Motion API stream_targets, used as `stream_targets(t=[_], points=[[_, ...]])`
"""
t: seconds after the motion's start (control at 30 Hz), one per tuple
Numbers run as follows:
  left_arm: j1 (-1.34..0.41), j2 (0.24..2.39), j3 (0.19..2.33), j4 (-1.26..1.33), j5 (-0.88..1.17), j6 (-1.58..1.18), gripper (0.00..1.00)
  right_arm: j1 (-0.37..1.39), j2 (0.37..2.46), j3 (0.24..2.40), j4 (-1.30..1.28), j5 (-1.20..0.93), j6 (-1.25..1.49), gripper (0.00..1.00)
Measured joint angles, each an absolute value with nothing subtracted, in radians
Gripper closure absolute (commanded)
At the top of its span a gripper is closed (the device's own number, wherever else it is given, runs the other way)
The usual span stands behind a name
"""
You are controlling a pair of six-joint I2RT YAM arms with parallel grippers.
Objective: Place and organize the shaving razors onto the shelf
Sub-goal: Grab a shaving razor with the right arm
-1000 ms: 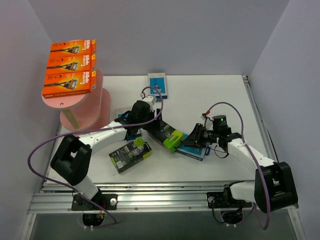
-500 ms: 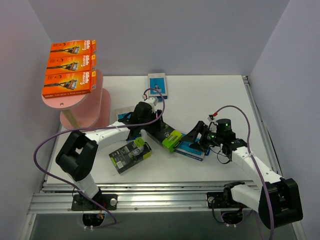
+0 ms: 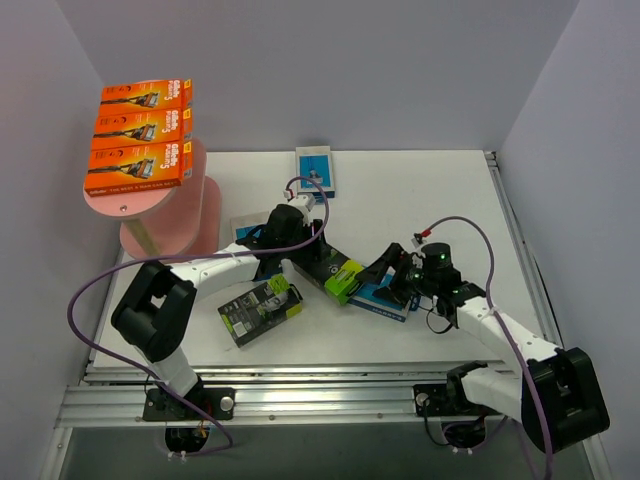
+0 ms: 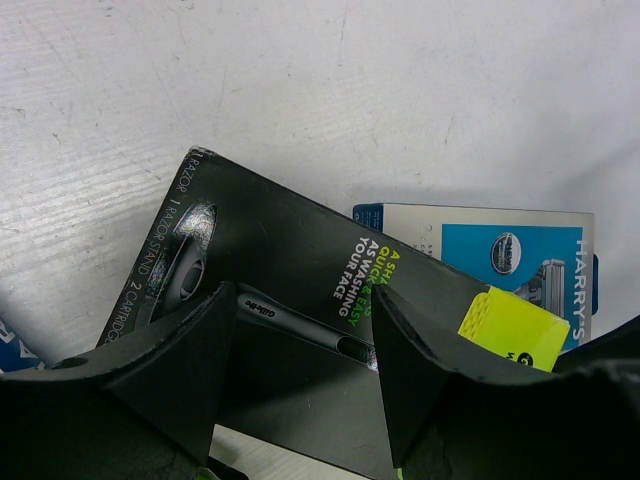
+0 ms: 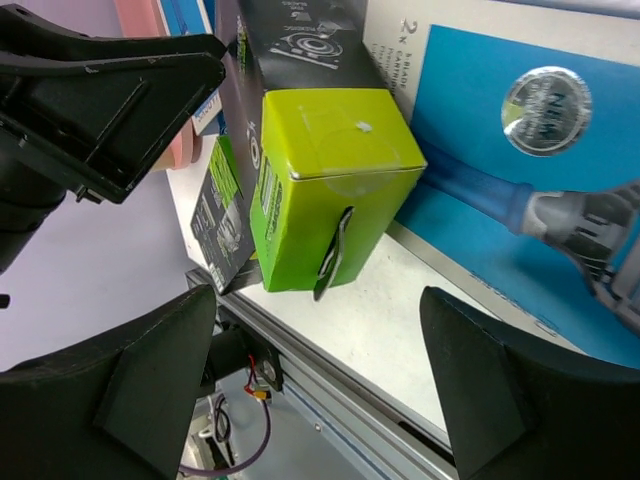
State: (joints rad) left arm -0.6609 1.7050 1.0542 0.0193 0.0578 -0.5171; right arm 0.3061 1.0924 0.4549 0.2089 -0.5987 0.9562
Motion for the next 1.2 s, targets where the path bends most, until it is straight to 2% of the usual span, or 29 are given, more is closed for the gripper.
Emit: stream_targets(t=[0.27,0.77,1.2], points=[[-0.659,1.705,1.054,0.019,0.059,-0.519,0.36,0.438,1.095,0.413,0.312,-0.44,1.073,0.22],[-0.657,1.705,1.053,0.02,0.065,-0.521,0.36,0.471,1.009,0.306,0.419,-0.239,1.203,0.22],[-0.657,1.705,1.053,0.02,0.065,-0.521,0.36,0.567,1.137,0.306,0.542,-0.185,1.228,0.22]])
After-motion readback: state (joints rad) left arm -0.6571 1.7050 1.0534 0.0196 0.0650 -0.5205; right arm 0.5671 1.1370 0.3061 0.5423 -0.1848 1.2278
